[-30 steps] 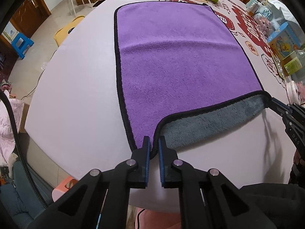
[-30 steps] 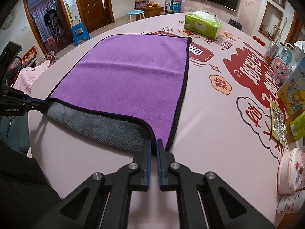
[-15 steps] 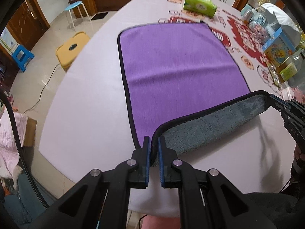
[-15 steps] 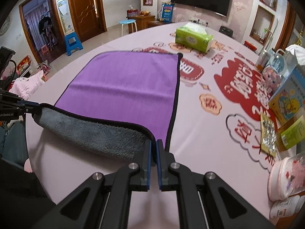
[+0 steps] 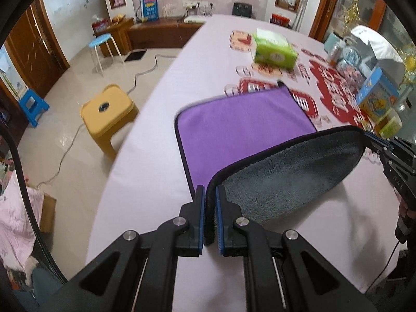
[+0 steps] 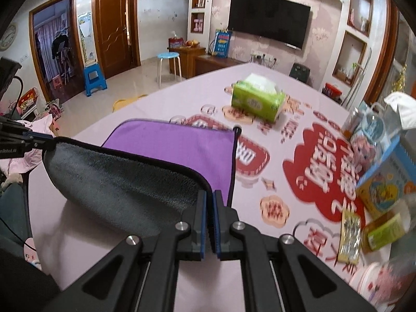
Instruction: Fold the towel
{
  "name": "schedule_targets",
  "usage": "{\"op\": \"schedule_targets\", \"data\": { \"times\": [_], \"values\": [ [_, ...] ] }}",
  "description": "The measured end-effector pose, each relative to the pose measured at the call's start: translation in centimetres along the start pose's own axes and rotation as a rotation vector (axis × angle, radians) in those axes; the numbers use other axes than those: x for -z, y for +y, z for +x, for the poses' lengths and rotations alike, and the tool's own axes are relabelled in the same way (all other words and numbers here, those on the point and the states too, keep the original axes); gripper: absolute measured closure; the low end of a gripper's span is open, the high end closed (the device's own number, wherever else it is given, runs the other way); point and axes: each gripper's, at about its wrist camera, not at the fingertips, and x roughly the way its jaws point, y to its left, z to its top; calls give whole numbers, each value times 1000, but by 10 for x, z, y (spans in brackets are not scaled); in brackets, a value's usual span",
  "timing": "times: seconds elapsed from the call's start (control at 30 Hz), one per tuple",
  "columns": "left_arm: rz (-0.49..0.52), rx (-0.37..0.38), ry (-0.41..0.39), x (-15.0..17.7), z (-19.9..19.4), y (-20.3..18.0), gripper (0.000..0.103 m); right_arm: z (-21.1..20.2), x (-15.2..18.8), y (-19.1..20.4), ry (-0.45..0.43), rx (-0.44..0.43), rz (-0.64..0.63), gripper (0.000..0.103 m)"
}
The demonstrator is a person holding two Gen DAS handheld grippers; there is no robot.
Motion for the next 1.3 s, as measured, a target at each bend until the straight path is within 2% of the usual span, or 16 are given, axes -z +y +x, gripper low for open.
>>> {"op": "schedule_targets", "data": {
  "times": [0.2,0.53,0.7,1.03,1.13,1.17,1.27,1.3],
  "values": [
    [9,-31,-64,-41,10,14,97,17,-35,-9,-58,43,0,98],
    [-15,-70,-98,-91,60,31,97,65,-72,-8,-119,112,-23,98],
    [-14,-107,-96,-102,84,30,97,97,-74,-5,-123,137,-2,98],
    [-33,-115,-39,-102,129,28,96,142,-63,-12,-71,149,72,98],
    [-46,-115,-24,-102,135,29,93,150,-60,-16,-53,134,92,97],
    [-51,-116,-19,-102,136,30,89,152,-60,-16,-45,135,95,96],
    [-76,-118,-14,-101,137,32,75,160,-58,-14,-7,133,83,83],
    [-90,-117,-12,-99,137,34,71,161,-57,-14,1,125,85,76]
  ]
}}
